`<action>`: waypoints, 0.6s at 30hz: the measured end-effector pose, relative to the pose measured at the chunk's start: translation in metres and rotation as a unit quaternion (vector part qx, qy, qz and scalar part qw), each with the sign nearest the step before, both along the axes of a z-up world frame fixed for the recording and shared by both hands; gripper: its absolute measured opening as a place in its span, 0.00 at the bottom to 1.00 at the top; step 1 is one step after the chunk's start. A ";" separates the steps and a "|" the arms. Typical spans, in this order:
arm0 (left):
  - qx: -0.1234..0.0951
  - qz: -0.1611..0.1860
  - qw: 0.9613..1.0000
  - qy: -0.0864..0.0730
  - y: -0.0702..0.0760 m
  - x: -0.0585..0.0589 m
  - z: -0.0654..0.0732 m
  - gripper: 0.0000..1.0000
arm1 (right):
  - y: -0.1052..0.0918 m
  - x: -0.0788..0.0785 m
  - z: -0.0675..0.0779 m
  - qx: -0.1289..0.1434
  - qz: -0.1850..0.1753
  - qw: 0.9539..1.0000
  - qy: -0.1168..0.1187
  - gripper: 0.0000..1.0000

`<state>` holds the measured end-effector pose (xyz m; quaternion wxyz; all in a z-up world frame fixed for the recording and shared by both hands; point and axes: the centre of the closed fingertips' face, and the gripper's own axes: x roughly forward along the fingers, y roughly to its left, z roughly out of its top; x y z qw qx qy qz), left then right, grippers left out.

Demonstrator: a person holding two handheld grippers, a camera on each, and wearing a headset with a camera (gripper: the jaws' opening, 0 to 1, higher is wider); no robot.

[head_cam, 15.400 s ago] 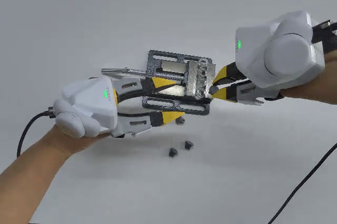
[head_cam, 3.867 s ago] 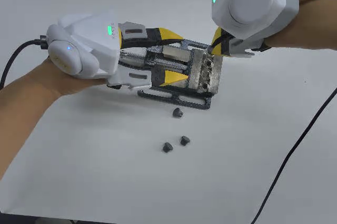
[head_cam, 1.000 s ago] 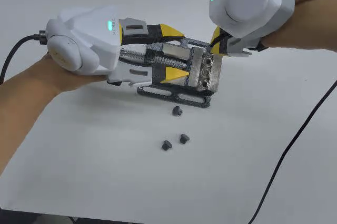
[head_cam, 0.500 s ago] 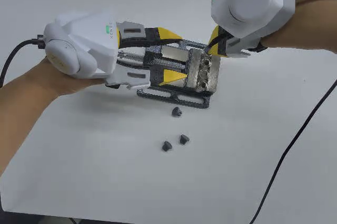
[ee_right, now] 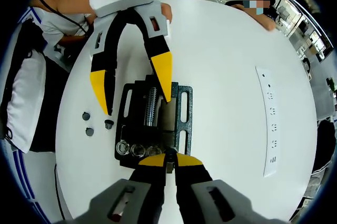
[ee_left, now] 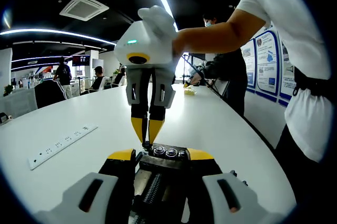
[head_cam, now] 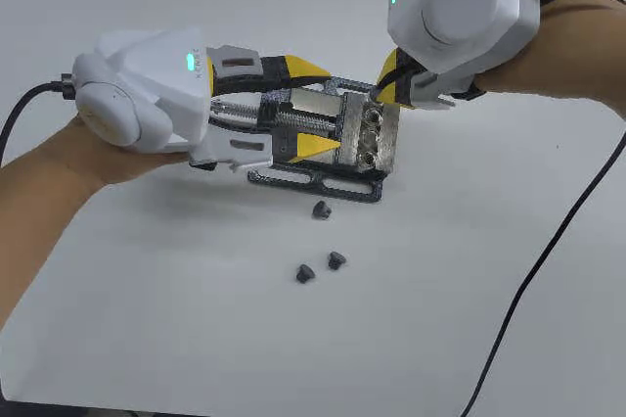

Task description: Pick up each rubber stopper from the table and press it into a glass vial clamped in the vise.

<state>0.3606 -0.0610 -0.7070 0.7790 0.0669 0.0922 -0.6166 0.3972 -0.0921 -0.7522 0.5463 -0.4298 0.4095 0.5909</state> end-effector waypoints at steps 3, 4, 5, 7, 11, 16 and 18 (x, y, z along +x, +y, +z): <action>0.002 0.000 1.000 0.000 0.001 0.000 -0.001 0.34 | 0.001 0.000 0.000 0.003 0.000 1.000 -0.002 0.06; 0.002 0.000 1.000 0.000 0.001 0.000 -0.001 0.34 | 0.001 0.000 0.001 0.005 -0.001 1.000 -0.002 0.06; 0.002 0.000 1.000 0.000 0.001 0.000 -0.001 0.34 | 0.001 0.000 0.001 0.007 -0.002 1.000 -0.003 0.06; 0.003 0.000 1.000 -0.001 0.001 0.000 -0.001 0.34 | 0.001 -0.001 0.001 0.011 -0.004 1.000 -0.003 0.06; 0.003 0.000 1.000 -0.001 0.002 0.000 -0.001 0.34 | 0.000 -0.006 0.001 0.026 -0.021 0.999 0.014 0.11; 0.004 0.000 1.000 0.000 0.002 -0.001 -0.002 0.34 | -0.003 -0.009 0.002 0.054 -0.044 0.997 0.013 0.15; 0.005 0.000 1.000 0.000 0.002 -0.001 -0.002 0.34 | -0.004 -0.011 0.002 0.065 -0.052 0.996 0.015 0.14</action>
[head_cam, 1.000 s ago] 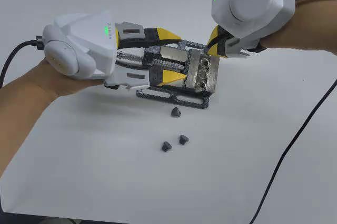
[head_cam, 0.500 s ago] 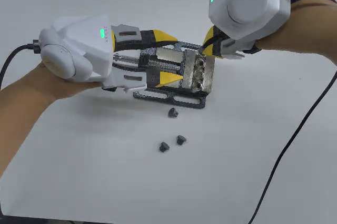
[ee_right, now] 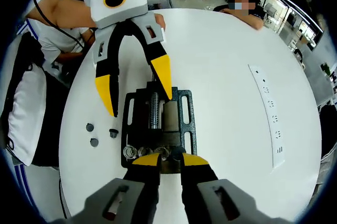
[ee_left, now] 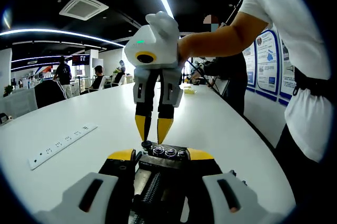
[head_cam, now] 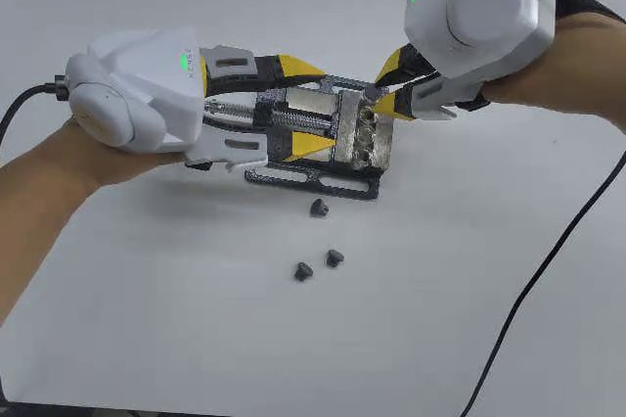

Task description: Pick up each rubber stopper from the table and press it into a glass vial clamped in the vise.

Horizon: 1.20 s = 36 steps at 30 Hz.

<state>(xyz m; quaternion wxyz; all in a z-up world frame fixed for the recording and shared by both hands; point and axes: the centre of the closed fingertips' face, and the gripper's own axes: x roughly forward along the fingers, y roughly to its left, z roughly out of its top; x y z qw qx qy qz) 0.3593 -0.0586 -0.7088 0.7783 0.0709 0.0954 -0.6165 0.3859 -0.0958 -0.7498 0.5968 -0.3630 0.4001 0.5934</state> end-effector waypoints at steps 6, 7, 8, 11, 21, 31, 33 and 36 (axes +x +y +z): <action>0.001 -0.001 1.000 -0.001 0.000 -0.001 0.001 0.34 | -0.002 0.001 0.001 0.032 -0.026 0.999 -0.018 0.15; 0.001 -0.001 1.000 -0.001 0.000 -0.002 0.001 0.34 | -0.002 0.000 0.001 0.037 -0.033 0.999 -0.019 0.15; 0.002 -0.001 1.000 -0.001 0.000 -0.002 0.001 0.34 | -0.002 -0.001 0.002 0.041 -0.035 0.998 -0.021 0.14; 0.002 -0.002 1.000 -0.001 -0.001 -0.004 0.001 0.34 | -0.002 -0.002 0.004 0.056 -0.046 0.997 -0.028 0.14; 0.005 -0.004 1.000 -0.001 -0.001 -0.007 0.002 0.34 | 0.001 -0.010 0.008 0.096 -0.072 0.992 -0.033 0.18; 0.007 -0.006 1.000 -0.001 0.000 -0.012 0.002 0.34 | 0.009 -0.020 0.019 0.152 -0.099 0.982 -0.052 0.23; 0.009 -0.006 1.000 -0.001 0.000 -0.013 0.002 0.34 | 0.011 -0.024 0.022 0.160 -0.102 0.980 -0.055 0.23; 0.008 -0.006 1.000 -0.001 0.001 -0.016 0.004 0.34 | 0.013 -0.033 0.025 0.169 -0.106 0.978 -0.055 0.22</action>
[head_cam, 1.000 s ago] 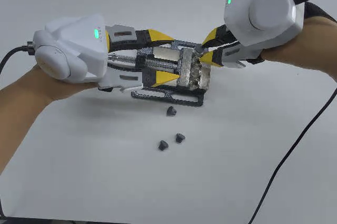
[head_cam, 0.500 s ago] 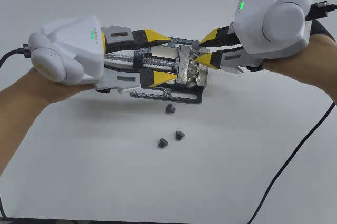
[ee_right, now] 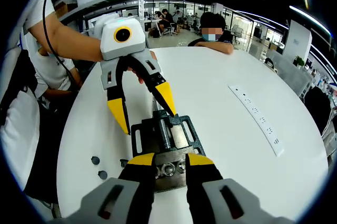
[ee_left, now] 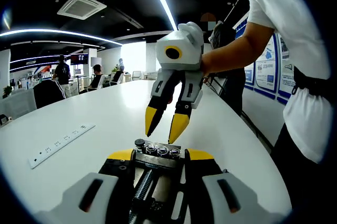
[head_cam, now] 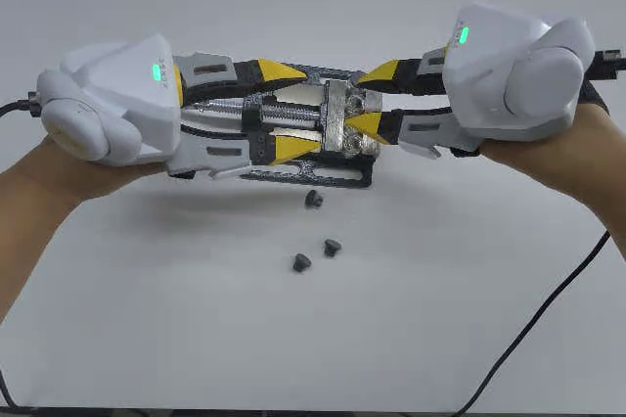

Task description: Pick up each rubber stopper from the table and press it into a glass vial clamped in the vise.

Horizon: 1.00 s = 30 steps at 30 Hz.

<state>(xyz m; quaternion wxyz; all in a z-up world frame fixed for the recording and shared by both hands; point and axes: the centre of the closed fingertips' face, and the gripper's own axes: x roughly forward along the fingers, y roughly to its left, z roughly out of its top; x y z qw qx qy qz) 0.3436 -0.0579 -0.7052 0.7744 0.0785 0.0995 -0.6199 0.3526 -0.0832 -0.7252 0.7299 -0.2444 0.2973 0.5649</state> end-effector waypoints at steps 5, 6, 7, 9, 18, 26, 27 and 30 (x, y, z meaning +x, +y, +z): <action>0.000 0.000 1.000 -0.001 0.001 -0.004 0.002 0.34 | 0.000 -0.013 0.001 0.004 -0.002 1.000 0.004 0.22; 0.000 0.001 1.000 -0.001 0.001 -0.005 0.002 0.34 | -0.001 -0.015 0.001 0.005 -0.002 1.000 0.003 0.22; 0.000 0.001 1.000 -0.001 0.001 -0.006 0.003 0.34 | -0.001 -0.017 0.002 0.005 -0.002 1.000 0.003 0.22; 0.000 0.001 1.000 -0.001 0.001 -0.008 0.003 0.34 | -0.001 -0.021 0.003 0.008 -0.003 1.000 0.003 0.22; 0.000 0.003 1.000 0.000 0.005 -0.020 0.005 0.34 | -0.001 -0.041 0.001 0.011 -0.001 1.000 0.011 0.22; 0.000 0.005 1.000 0.003 0.010 -0.033 0.004 0.34 | -0.002 -0.059 -0.004 0.012 0.002 1.000 0.018 0.22; 0.001 0.005 1.000 0.003 0.010 -0.034 0.003 0.34 | -0.002 -0.061 -0.004 0.012 0.002 1.000 0.018 0.22; 0.002 0.006 1.000 0.005 0.012 -0.038 0.003 0.34 | -0.003 -0.065 -0.004 0.012 0.003 1.000 0.019 0.22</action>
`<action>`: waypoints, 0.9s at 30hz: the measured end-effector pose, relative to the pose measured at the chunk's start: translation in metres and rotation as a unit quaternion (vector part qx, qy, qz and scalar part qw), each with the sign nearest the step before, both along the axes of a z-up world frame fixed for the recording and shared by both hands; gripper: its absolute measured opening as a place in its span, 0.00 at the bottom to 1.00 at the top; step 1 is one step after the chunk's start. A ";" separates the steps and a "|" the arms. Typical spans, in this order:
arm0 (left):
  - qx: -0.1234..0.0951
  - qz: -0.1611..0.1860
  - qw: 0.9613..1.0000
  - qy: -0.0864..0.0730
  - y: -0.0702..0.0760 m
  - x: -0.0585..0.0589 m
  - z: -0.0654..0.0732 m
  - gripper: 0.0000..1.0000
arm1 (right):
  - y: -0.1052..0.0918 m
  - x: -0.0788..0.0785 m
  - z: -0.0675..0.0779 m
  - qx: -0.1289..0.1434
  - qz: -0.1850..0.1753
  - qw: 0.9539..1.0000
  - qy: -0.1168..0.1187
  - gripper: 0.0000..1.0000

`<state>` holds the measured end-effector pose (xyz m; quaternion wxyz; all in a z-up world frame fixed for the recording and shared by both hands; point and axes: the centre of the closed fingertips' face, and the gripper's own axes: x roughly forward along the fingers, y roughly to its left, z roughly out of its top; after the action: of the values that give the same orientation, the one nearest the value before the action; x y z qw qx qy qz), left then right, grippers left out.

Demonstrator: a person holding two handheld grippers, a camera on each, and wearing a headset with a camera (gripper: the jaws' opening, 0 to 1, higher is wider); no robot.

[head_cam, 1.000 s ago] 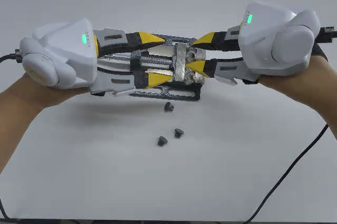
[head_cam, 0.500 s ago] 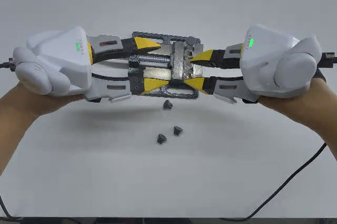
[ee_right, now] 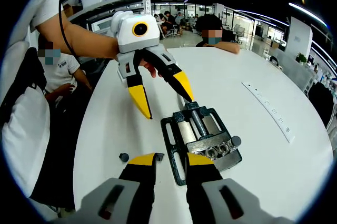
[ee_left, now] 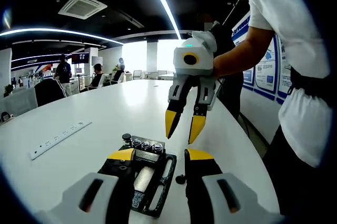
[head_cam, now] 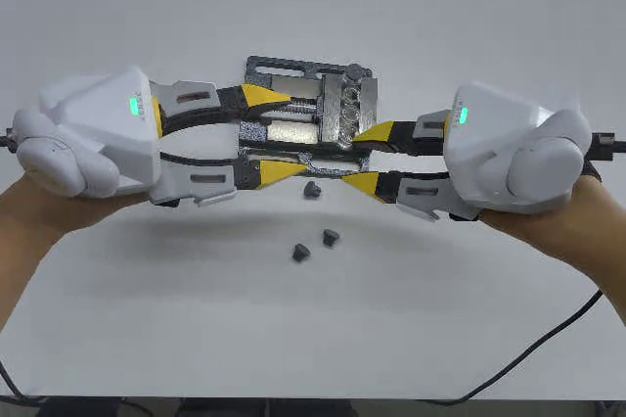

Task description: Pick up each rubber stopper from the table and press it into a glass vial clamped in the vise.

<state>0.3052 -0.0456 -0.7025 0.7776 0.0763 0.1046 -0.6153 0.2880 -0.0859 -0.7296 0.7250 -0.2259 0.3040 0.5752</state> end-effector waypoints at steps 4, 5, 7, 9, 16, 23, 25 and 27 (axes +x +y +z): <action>0.001 0.000 1.000 0.001 0.002 -0.006 0.000 0.34 | -0.002 -0.004 -0.001 0.000 0.001 1.000 0.002 0.22; 0.002 0.000 1.000 0.002 0.003 -0.007 -0.001 0.34 | -0.003 -0.005 -0.001 -0.001 0.002 1.000 0.000 0.22; 0.003 0.000 1.000 0.003 0.005 -0.009 -0.001 0.34 | -0.004 -0.006 -0.001 0.000 0.002 1.000 0.002 0.23; 0.006 0.000 1.000 0.004 0.007 -0.012 -0.003 0.34 | -0.004 -0.008 -0.002 0.000 0.003 1.000 0.004 0.23; 0.018 -0.003 1.000 0.010 0.014 -0.023 -0.008 0.35 | -0.005 -0.019 -0.007 -0.004 0.020 1.000 0.013 0.24; 0.028 -0.002 0.999 0.019 0.019 -0.031 -0.014 0.35 | -0.004 -0.029 -0.015 -0.012 0.046 0.999 0.021 0.25; 0.033 -0.003 0.999 0.020 0.020 -0.034 -0.016 0.36 | -0.005 -0.032 -0.018 -0.015 0.053 0.998 0.025 0.25; 0.041 -0.008 0.999 0.024 0.022 -0.037 -0.020 0.36 | -0.005 -0.035 -0.020 -0.017 0.064 0.997 0.028 0.26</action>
<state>0.2683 -0.0236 -0.7222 0.7660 0.0937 0.1479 -0.6186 0.2532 -0.0904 -0.7495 0.6740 -0.2406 0.3188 0.6214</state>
